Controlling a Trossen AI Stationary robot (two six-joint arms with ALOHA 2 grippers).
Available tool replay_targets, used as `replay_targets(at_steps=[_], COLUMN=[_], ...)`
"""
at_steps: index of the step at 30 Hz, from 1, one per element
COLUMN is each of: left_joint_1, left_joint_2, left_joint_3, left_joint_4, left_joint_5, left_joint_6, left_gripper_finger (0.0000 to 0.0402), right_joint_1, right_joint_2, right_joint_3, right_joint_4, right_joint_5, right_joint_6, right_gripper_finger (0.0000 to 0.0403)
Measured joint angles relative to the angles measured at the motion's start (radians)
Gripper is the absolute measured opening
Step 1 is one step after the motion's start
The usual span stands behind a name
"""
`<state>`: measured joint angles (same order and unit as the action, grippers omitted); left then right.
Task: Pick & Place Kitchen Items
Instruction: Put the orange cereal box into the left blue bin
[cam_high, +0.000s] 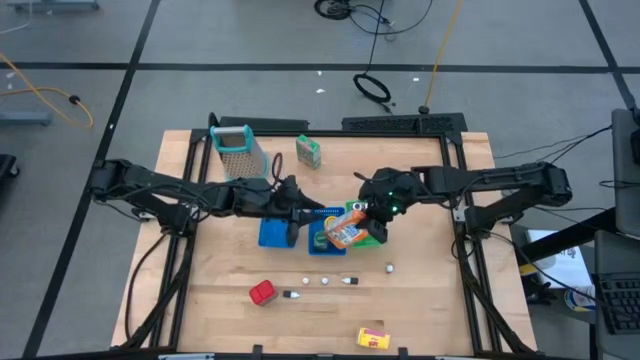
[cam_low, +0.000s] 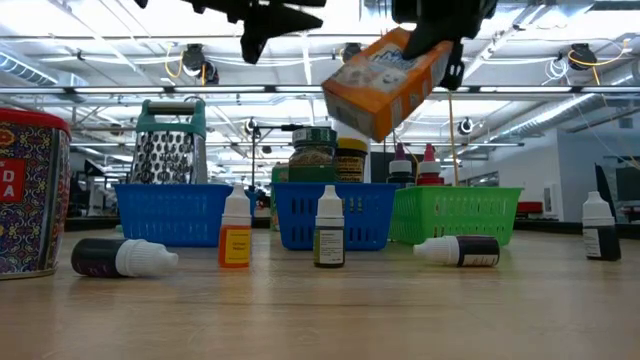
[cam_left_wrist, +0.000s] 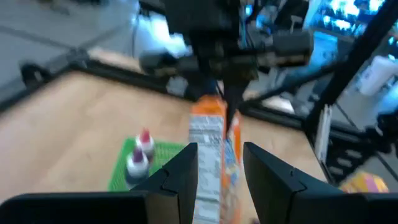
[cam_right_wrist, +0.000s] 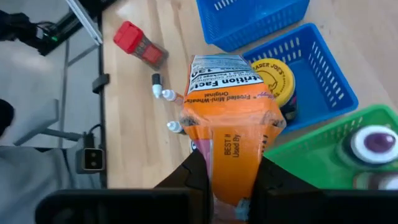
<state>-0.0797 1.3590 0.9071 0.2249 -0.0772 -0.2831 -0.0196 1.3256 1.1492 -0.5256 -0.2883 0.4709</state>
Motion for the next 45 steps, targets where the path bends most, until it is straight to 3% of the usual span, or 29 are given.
replay_targets(at_steps=[8,23,45], left_joint_1=[0.0,-0.001,0.032], left_joint_2=[0.041,0.061,0.146], left_joint_3=[0.0,0.0,0.001], left_joint_4=[0.011,0.032,0.096], left_joint_5=[0.034,0.089,0.101], left_joint_6=[-0.038,-0.149,-0.134], left_gripper_finger=[0.0139,0.0249,0.0255], right_joint_1=[0.0,0.001,0.047], right_joint_2=[0.013,0.009,0.022], right_joint_3=[0.0,0.039,0.035], right_joint_4=[0.057,0.109,0.126], right_joint_5=[0.0,0.052,0.058], right_joint_6=[-0.057,-0.177,-0.166], right_gripper_finger=[0.0038,0.0038,0.0038])
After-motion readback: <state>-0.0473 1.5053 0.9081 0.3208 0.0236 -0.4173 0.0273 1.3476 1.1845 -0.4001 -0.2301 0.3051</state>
